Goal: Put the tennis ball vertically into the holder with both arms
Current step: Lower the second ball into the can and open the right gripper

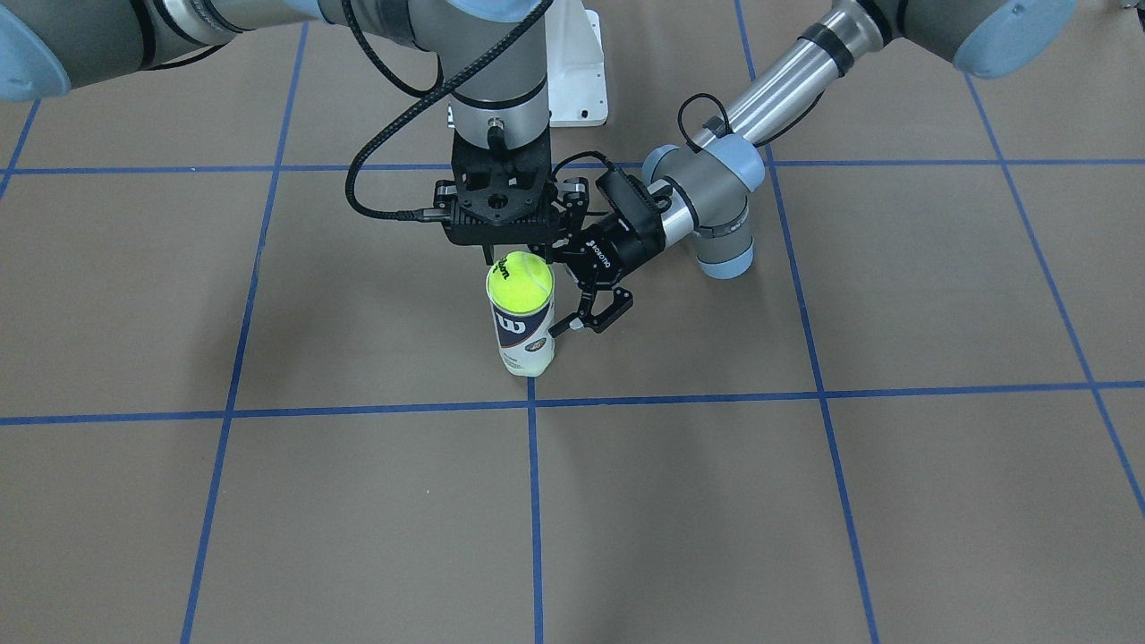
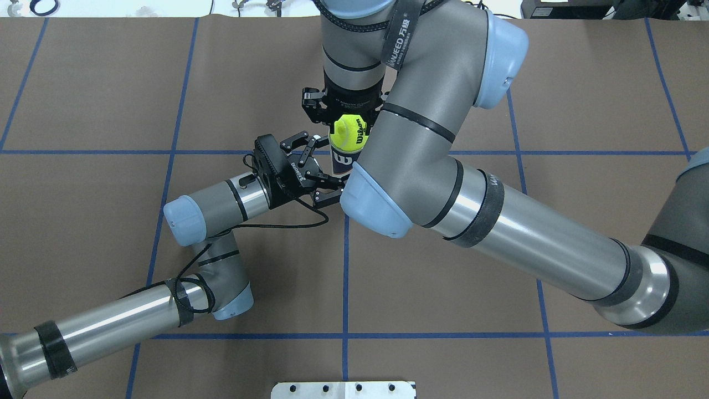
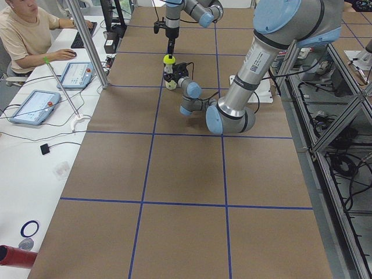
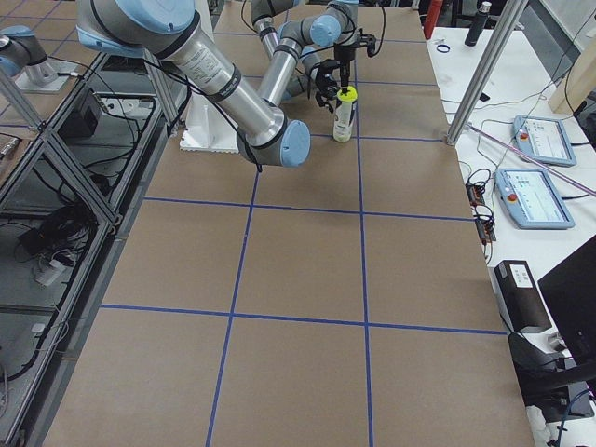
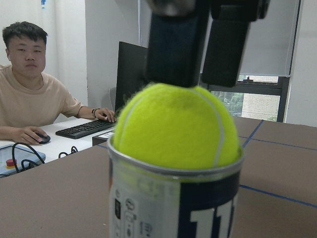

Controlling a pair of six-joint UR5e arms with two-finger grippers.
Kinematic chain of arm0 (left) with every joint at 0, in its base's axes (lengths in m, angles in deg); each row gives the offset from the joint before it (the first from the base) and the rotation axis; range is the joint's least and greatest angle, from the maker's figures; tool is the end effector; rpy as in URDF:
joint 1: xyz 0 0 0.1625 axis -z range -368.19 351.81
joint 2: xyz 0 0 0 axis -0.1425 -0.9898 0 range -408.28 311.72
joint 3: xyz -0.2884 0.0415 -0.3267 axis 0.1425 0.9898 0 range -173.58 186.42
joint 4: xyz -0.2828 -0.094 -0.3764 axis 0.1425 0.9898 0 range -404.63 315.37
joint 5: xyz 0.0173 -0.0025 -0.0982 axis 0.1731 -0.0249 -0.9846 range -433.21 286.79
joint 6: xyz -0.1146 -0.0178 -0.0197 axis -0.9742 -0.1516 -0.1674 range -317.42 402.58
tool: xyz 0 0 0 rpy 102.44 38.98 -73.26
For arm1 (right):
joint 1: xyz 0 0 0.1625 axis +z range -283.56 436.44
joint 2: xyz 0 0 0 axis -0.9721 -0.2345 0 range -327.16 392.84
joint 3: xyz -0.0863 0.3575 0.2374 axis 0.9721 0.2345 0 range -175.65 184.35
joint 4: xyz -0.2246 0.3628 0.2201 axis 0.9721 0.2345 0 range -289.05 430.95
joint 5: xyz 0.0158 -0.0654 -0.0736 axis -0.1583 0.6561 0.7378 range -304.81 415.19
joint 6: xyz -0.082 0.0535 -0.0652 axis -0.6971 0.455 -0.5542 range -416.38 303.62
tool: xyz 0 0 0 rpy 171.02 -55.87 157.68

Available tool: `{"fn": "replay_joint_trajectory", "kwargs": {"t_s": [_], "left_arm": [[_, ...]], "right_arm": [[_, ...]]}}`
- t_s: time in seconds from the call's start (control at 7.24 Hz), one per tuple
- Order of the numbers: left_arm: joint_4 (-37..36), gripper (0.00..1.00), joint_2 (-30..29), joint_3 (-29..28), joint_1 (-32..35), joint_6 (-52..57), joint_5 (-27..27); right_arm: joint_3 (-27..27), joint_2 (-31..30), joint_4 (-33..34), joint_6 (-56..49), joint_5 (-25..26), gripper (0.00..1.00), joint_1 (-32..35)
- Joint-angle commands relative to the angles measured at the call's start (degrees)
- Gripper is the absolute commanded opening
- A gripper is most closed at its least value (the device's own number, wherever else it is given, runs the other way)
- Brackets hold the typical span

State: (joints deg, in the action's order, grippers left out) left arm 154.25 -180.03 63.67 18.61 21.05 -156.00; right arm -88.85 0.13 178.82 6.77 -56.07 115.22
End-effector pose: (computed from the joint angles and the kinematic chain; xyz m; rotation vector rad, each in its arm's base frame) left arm 0.6505 -0.4946 0.2741 1.5803 1.3350 0.3210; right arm -0.5226 -0.5362 0.0109 0.1011 -0.8088 0.0587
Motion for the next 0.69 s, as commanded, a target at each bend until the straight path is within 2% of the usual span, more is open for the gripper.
{"fn": "replay_joint_trajectory", "kwargs": {"t_s": [0.0, 0.14, 0.28, 0.55], "left_arm": [[0.01, 0.99, 0.0, 0.06, 0.0, 0.0, 0.0], [0.01, 0.99, 0.09, 0.06, 0.0, 0.0, 0.0], [0.01, 0.99, 0.09, 0.06, 0.0, 0.0, 0.0], [0.01, 0.99, 0.09, 0.06, 0.0, 0.0, 0.0]], "right_arm": [[1.51, -0.51, -2.99, -1.02, 0.34, 0.56, -0.02], [3.35, -0.34, -4.76, -0.85, 0.6, 0.46, -0.02], [2.94, -0.16, -4.61, -1.02, 0.52, 0.0, 0.06], [0.75, 0.19, -2.08, -1.02, -0.27, 0.0, 0.94]]}}
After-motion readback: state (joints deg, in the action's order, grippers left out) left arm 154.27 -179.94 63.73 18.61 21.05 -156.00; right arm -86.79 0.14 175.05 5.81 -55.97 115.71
